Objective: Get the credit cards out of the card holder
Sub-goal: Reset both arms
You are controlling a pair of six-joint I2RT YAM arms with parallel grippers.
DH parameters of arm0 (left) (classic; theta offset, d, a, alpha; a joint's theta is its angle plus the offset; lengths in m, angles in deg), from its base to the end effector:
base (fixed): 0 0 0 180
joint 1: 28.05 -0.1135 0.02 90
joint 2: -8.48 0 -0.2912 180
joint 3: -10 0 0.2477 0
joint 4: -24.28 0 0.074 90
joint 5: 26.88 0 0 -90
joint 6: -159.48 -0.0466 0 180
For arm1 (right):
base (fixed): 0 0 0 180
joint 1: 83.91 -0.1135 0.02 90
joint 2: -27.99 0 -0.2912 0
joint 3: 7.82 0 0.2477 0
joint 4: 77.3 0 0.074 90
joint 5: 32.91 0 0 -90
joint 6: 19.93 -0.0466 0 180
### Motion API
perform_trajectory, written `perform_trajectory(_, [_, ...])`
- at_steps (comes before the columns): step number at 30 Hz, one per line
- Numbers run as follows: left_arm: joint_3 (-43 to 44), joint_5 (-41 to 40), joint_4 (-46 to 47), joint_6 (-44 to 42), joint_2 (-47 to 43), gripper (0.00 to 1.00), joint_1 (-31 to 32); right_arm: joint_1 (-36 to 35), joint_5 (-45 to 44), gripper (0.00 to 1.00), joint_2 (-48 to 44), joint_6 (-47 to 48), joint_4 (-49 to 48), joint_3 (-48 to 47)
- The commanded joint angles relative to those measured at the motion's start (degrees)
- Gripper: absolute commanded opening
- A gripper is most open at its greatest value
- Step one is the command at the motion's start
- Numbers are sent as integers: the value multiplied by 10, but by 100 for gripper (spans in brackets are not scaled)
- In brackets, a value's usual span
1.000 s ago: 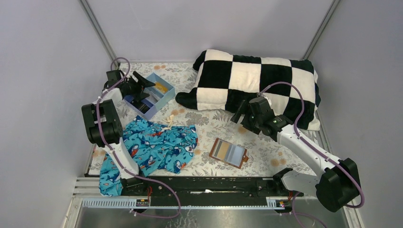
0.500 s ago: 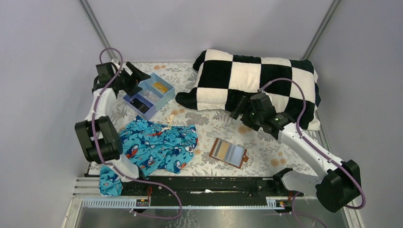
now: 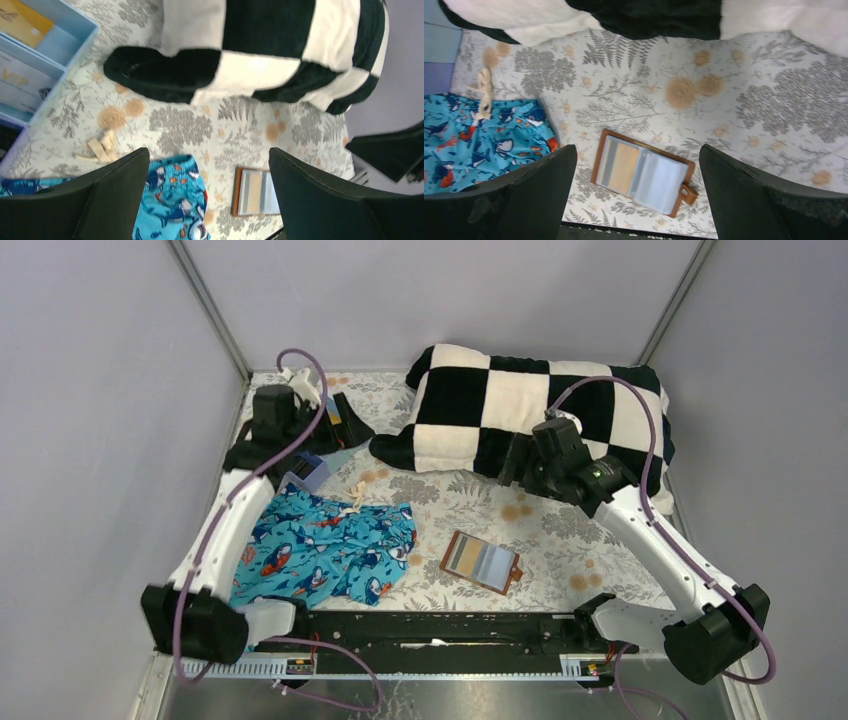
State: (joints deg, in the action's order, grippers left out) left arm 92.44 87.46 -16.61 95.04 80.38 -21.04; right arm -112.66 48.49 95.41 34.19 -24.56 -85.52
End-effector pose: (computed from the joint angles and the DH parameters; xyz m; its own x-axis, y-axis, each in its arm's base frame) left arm 0.2692 -0.0524 0.3768 -0.6527 -0.3158 -0.6886 0.2024 0.8033 -0.5602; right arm 0.2142 0.1096 0.3455 -0.7016 0.2761 -0.6569 0.0399 0.9357 0.3506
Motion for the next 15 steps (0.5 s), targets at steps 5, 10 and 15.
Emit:
perform_trajectory(5, [-117,-123,-71,-30,-207,99,57,3,-71,100,-113,31,27,91])
perform_trajectory(10, [-164,-125,-116,-44,-298,99,57,2,-99,100,-159,19,17,108])
perform_trajectory(15, [-145,-153,-148,-38,-314,99,57,3,-110,100,-203,22,-10,112])
